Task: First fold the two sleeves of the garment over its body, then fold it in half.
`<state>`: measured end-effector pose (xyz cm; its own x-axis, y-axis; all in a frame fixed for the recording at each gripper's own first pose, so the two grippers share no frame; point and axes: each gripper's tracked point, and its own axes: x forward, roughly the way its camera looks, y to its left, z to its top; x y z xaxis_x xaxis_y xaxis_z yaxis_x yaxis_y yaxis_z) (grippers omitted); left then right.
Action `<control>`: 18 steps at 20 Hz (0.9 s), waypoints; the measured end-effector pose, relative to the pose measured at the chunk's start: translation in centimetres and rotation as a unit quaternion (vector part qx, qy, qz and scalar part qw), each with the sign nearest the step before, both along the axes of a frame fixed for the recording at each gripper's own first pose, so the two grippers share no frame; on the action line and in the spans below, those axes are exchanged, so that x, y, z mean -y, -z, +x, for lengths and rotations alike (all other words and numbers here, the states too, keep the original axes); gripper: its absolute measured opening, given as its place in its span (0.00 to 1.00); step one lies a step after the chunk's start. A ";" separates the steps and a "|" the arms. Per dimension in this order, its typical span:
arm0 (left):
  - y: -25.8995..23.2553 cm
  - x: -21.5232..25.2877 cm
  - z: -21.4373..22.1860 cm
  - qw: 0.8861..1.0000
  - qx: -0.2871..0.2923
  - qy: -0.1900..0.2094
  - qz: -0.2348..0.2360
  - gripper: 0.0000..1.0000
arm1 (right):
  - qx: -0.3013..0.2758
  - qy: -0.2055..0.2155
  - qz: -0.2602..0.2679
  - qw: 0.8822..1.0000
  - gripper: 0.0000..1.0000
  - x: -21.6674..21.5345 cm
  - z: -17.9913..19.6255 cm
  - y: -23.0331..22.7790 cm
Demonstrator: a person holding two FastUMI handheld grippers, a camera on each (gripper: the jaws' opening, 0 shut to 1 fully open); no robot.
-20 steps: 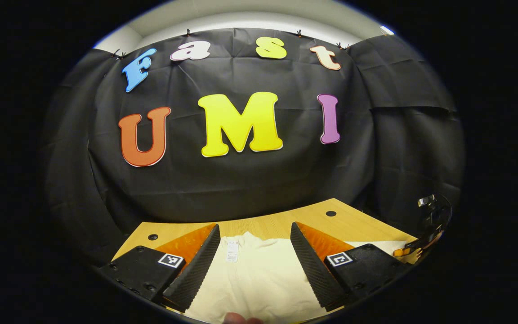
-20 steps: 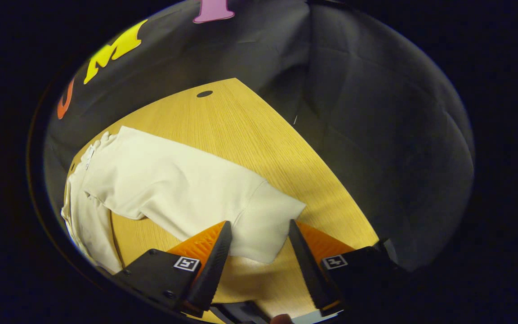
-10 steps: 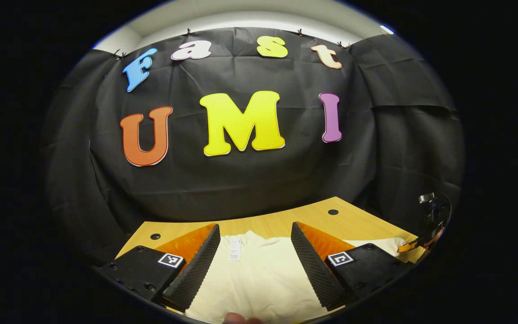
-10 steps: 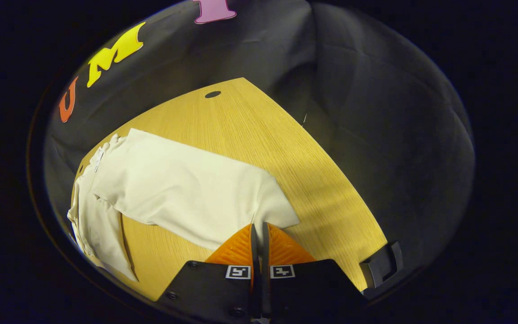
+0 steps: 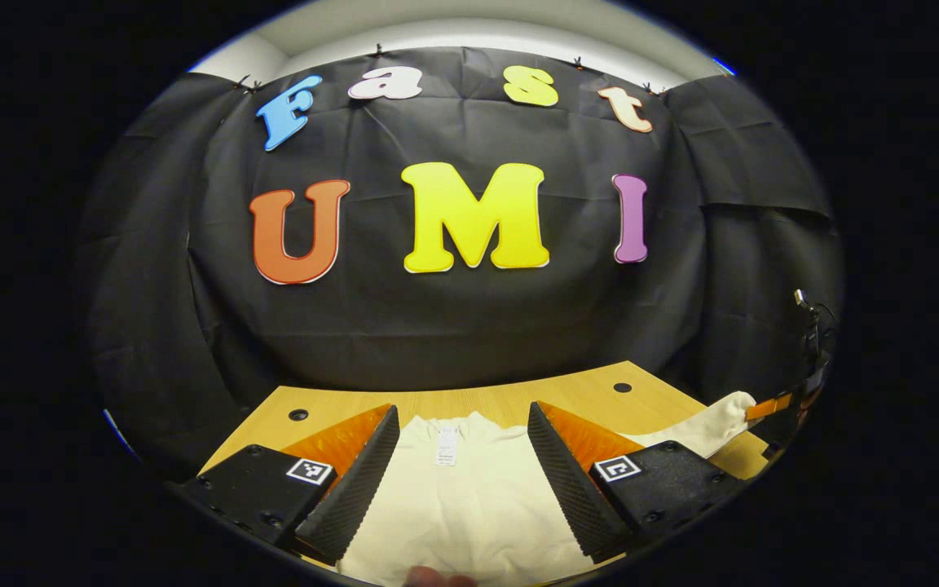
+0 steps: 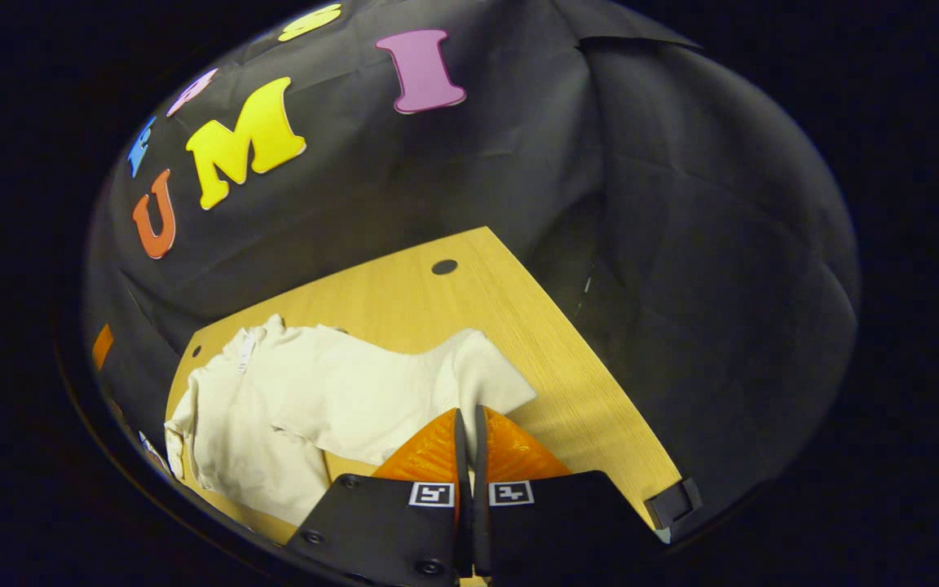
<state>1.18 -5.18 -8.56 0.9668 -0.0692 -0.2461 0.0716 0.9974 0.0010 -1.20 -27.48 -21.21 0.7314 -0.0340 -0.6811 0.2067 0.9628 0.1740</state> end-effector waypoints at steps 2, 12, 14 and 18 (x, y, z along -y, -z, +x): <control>-0.3 -1.2 -0.1 1.000 0.005 -0.013 -0.003 1.00 | 0.020 -0.019 0.006 1.000 0.01 -2.3 1.5 -2.4; -0.1 -8.0 -1.8 0.996 0.008 -0.083 -0.008 1.00 | 0.088 -0.126 0.031 0.988 0.01 -14.5 7.8 -11.9; -0.3 -9.7 -2.1 0.995 0.008 -0.103 -0.012 1.00 | 0.095 -0.148 0.035 0.984 0.01 -17.5 9.0 -13.3; 0.0 -13.2 -3.5 0.990 0.005 -0.140 -0.023 1.00 | 0.106 -0.198 0.040 0.974 0.01 -24.0 11.0 -15.2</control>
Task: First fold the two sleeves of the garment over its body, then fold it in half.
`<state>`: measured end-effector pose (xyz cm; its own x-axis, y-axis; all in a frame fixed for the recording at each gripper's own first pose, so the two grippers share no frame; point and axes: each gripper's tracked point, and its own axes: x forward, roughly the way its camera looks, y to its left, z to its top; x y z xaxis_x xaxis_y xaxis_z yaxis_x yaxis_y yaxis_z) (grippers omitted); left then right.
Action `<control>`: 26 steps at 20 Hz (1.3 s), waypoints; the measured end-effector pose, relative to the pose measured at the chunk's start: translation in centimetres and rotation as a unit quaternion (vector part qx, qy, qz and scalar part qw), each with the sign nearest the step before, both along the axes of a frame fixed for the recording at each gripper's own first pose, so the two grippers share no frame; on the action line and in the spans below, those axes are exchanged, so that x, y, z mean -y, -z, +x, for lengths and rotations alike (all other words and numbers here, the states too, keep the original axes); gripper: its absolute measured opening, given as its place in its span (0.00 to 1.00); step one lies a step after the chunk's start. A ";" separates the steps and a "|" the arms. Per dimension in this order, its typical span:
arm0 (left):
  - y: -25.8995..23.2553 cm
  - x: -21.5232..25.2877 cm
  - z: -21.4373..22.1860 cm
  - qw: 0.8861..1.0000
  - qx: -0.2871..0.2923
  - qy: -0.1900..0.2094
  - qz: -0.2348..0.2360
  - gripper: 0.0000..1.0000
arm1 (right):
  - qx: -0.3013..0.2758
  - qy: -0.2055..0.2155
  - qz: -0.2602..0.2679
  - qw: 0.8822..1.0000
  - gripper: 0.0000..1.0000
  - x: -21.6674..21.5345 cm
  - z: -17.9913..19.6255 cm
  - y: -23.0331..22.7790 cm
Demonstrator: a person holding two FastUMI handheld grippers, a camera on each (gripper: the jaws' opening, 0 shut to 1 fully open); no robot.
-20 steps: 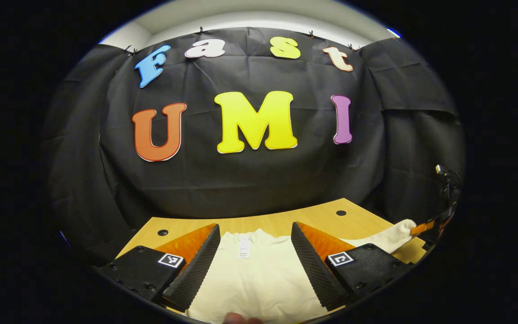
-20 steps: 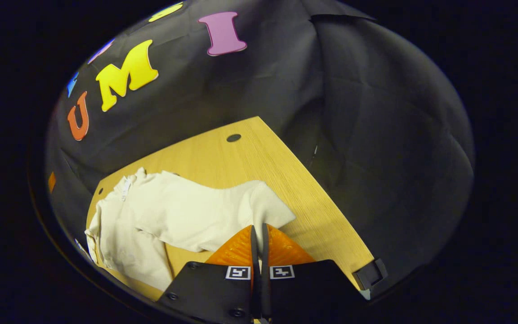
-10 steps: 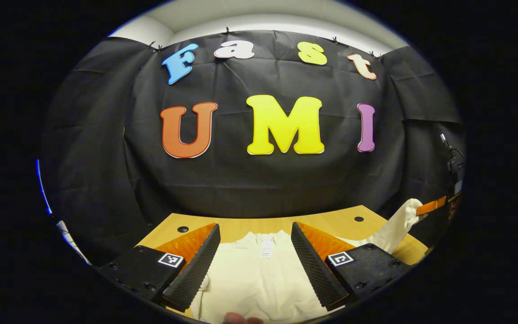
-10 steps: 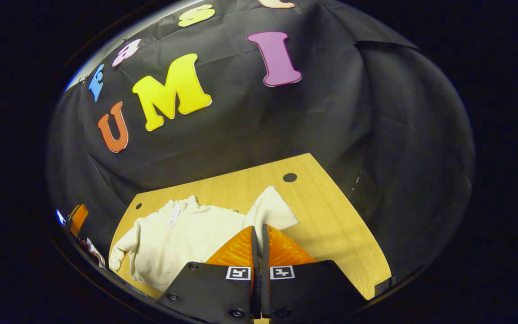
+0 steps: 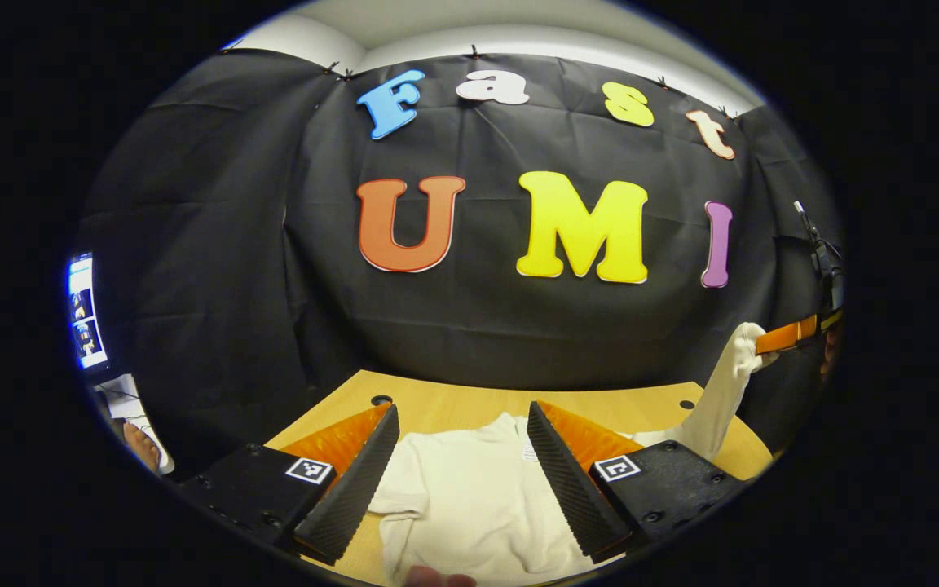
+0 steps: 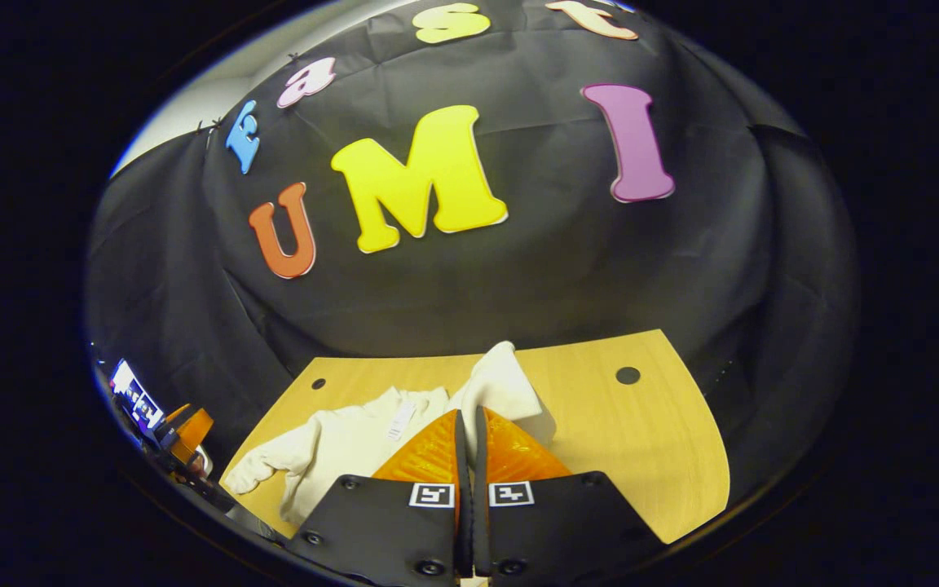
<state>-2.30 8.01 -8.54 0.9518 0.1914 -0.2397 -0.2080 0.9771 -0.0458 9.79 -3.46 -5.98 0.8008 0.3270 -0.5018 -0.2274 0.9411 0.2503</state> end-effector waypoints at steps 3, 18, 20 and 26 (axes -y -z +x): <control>0.1 -2.4 -1.2 1.000 0.001 -0.029 0.000 1.00 | 0.004 -0.040 0.003 0.999 0.01 -5.3 1.2 -0.6; 0.1 -8.9 -7.2 0.995 -0.010 -0.099 0.027 1.00 | -0.077 -0.195 -0.057 0.976 0.01 -27.7 3.9 13.1; 0.5 -9.3 -8.0 0.994 -0.014 -0.105 0.034 1.00 | -0.090 -0.204 -0.066 0.973 0.01 -29.6 4.1 16.0; 1.9 -10.1 -9.4 0.992 -0.031 -0.119 0.025 1.00 | -0.107 -0.231 -0.097 0.962 0.03 -34.8 3.4 22.4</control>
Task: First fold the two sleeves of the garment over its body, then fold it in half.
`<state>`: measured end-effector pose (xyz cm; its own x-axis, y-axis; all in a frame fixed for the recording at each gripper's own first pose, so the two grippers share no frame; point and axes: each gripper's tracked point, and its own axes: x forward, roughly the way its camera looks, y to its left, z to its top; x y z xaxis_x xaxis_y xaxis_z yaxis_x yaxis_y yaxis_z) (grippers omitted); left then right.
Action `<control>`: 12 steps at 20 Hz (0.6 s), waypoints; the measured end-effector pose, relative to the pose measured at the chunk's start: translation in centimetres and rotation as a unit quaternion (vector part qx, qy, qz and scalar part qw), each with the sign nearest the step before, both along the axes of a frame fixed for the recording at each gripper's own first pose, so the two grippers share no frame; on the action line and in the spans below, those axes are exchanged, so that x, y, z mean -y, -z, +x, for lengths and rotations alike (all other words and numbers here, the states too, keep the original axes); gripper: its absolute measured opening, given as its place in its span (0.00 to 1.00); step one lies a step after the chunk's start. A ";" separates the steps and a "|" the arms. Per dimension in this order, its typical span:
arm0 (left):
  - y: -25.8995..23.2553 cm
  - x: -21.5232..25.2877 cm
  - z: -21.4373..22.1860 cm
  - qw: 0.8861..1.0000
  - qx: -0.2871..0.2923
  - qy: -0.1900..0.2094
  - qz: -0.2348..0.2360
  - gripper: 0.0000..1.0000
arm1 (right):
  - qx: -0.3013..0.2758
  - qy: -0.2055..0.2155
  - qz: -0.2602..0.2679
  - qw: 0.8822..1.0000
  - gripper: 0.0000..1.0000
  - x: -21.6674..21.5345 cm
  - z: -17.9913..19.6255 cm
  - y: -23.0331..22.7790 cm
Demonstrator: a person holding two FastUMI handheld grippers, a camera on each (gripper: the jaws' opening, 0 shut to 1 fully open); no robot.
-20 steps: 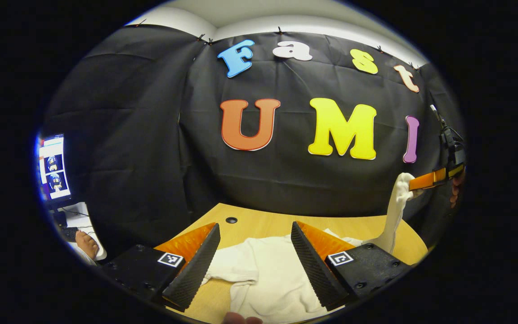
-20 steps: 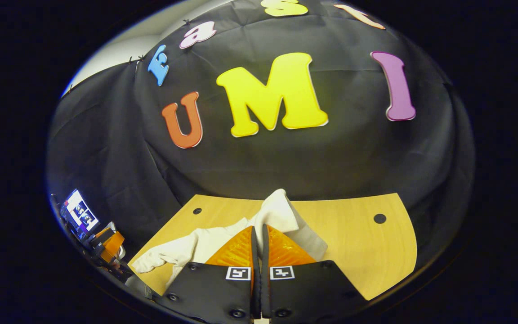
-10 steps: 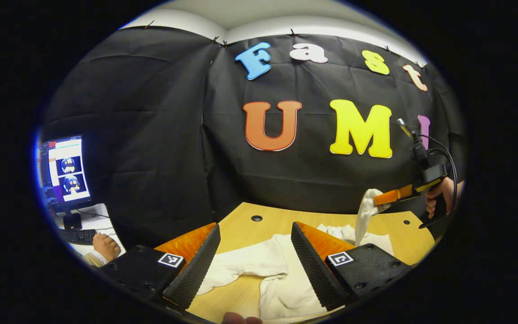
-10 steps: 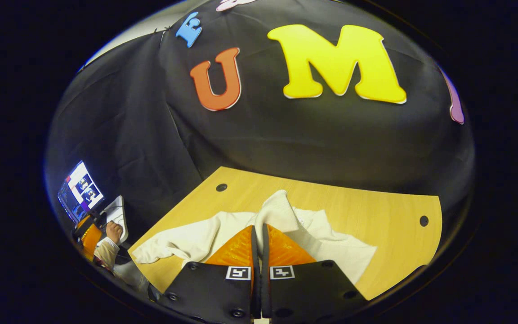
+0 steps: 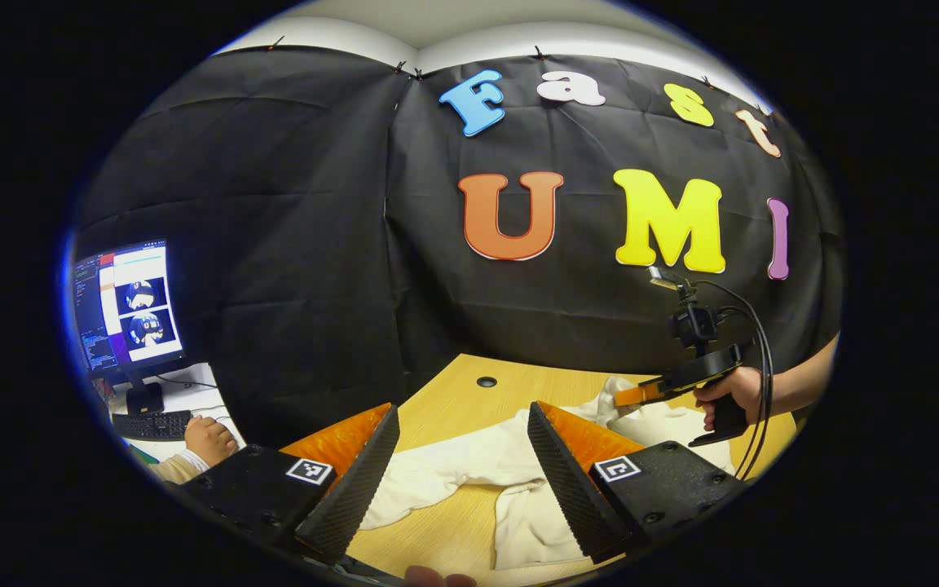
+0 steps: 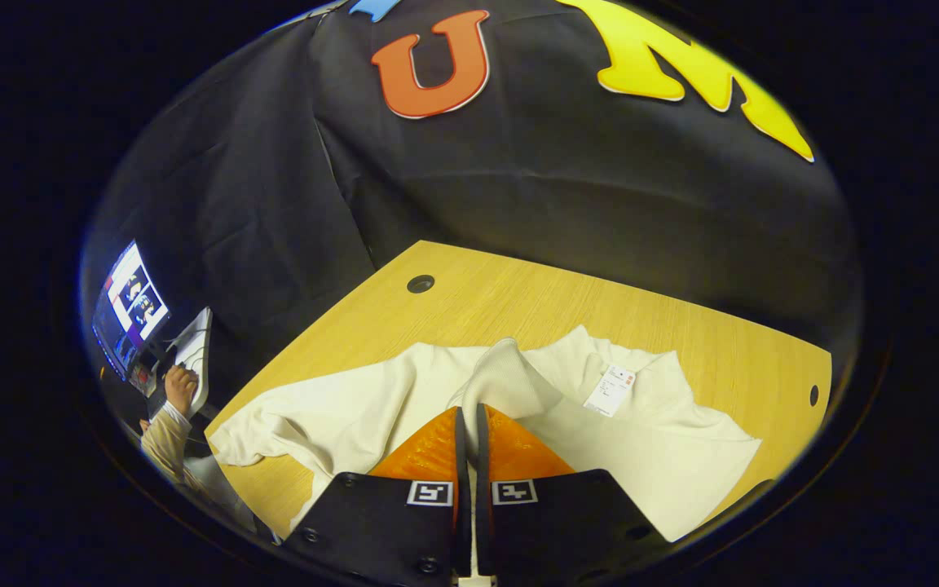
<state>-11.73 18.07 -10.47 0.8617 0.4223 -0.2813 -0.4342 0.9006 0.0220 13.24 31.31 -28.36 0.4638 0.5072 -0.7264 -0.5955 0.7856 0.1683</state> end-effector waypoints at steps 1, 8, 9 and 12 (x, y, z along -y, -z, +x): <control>0.2 -0.1 -0.2 1.000 -0.002 -0.001 0.001 1.00 | -0.001 -0.005 -0.005 1.000 0.05 -0.7 -0.3 0.6; 1.8 -1.9 -1.1 1.000 -0.015 -0.018 -0.001 1.00 | 0.005 -0.003 0.004 1.000 0.27 -2.0 -0.9 -0.1; 1.7 -2.1 -1.2 1.000 -0.013 -0.020 -0.001 1.00 | 0.006 0.000 0.005 1.000 0.32 -1.7 -1.1 -0.4; 1.5 -2.3 -1.1 1.000 -0.011 -0.020 0.000 1.00 | 0.024 0.007 0.021 0.999 0.38 -0.4 -1.9 -2.7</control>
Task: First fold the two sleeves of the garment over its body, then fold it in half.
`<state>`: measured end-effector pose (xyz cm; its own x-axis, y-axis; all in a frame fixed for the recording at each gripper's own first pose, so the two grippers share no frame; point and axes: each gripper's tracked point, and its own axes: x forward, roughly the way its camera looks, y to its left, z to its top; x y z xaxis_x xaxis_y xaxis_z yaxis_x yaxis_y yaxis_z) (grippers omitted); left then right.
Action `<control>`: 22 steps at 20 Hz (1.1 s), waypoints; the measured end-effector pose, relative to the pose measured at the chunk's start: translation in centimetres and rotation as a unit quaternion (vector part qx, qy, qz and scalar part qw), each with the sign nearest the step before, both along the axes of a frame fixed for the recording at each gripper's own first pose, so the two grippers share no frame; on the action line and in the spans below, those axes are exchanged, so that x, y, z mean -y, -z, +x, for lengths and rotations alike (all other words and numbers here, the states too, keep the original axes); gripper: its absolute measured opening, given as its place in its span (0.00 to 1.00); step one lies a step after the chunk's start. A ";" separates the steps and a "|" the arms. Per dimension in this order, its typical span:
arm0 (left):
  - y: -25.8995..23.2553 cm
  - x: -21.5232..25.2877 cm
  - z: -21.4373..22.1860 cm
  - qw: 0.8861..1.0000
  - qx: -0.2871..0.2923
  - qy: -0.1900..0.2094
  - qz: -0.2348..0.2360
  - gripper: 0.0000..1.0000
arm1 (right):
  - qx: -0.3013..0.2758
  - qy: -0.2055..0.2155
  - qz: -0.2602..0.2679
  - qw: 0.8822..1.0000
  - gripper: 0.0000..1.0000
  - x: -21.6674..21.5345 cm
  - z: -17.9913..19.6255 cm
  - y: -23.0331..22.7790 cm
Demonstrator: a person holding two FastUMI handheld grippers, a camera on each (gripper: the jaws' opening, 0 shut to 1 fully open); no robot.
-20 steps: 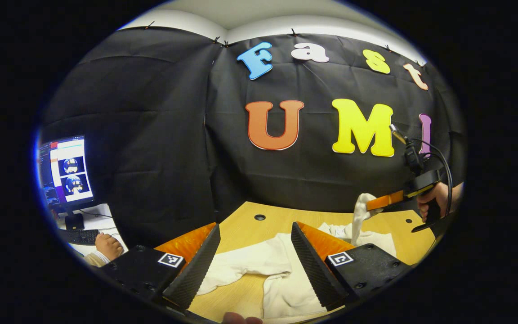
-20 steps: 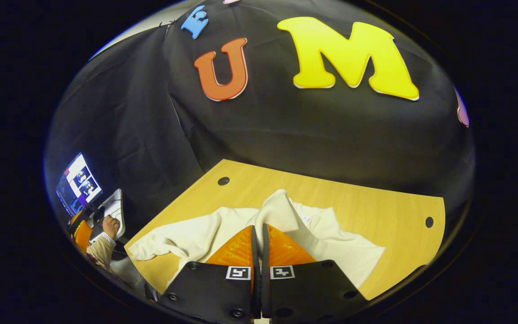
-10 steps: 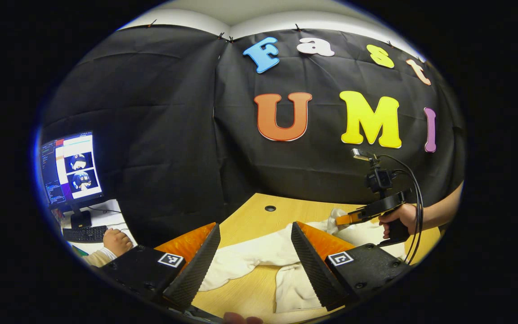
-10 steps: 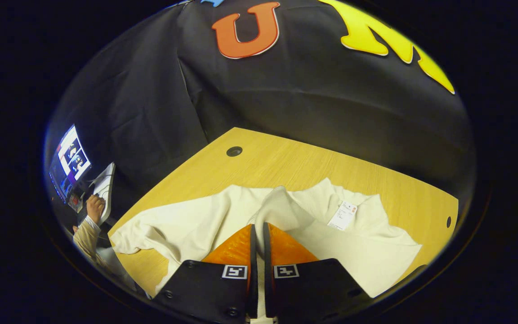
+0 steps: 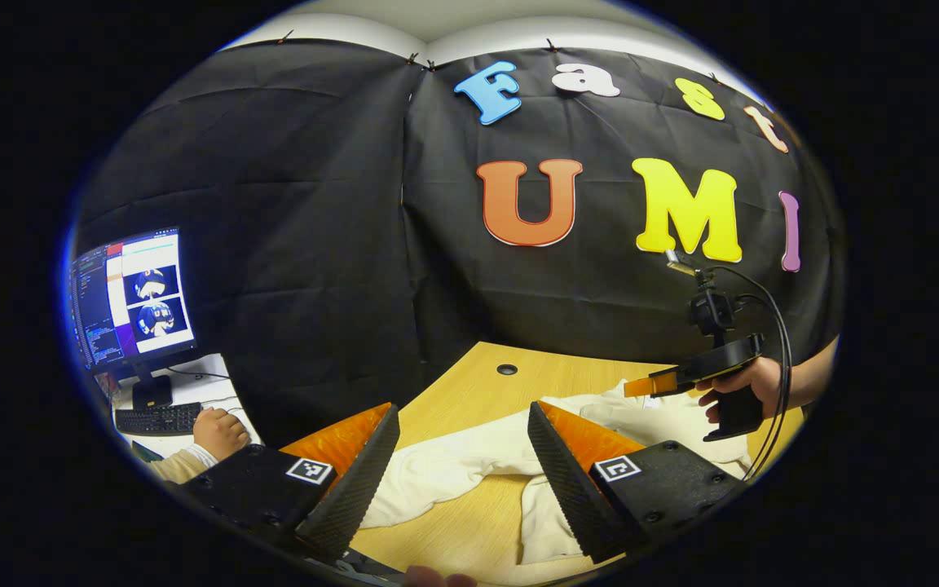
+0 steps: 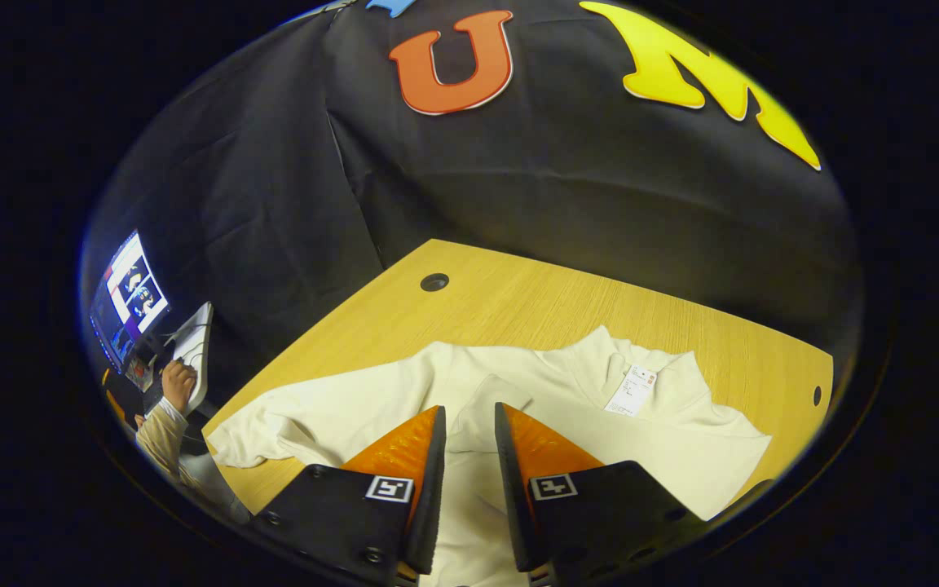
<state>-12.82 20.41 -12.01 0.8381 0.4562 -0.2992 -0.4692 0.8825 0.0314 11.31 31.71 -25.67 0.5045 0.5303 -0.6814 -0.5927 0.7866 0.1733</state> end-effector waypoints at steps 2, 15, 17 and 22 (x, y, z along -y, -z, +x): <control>0.6 -1.0 -0.2 1.000 0.003 0.001 0.005 1.00 | 0.019 -0.004 0.009 1.000 0.53 0.9 -1.1 -2.0; 10.0 -8.6 -8.6 0.994 -0.102 0.013 0.042 1.00 | 0.104 -0.005 0.079 0.991 0.83 7.4 -8.9 -14.5; 12.8 -9.5 -9.6 0.989 -0.134 0.036 0.043 1.00 | 0.106 0.001 0.069 0.992 0.78 8.8 -9.3 -14.5; 19.9 -12.1 -10.8 0.979 -0.187 0.077 0.016 1.00 | 0.097 0.030 0.026 0.995 0.82 12.3 -10.3 -12.5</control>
<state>-23.65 32.55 -31.88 0.7324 0.3467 -0.5860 -0.2803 0.9379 0.2045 1.06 19.37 -13.20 0.6556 0.5268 -0.5410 -0.5712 0.8145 0.1010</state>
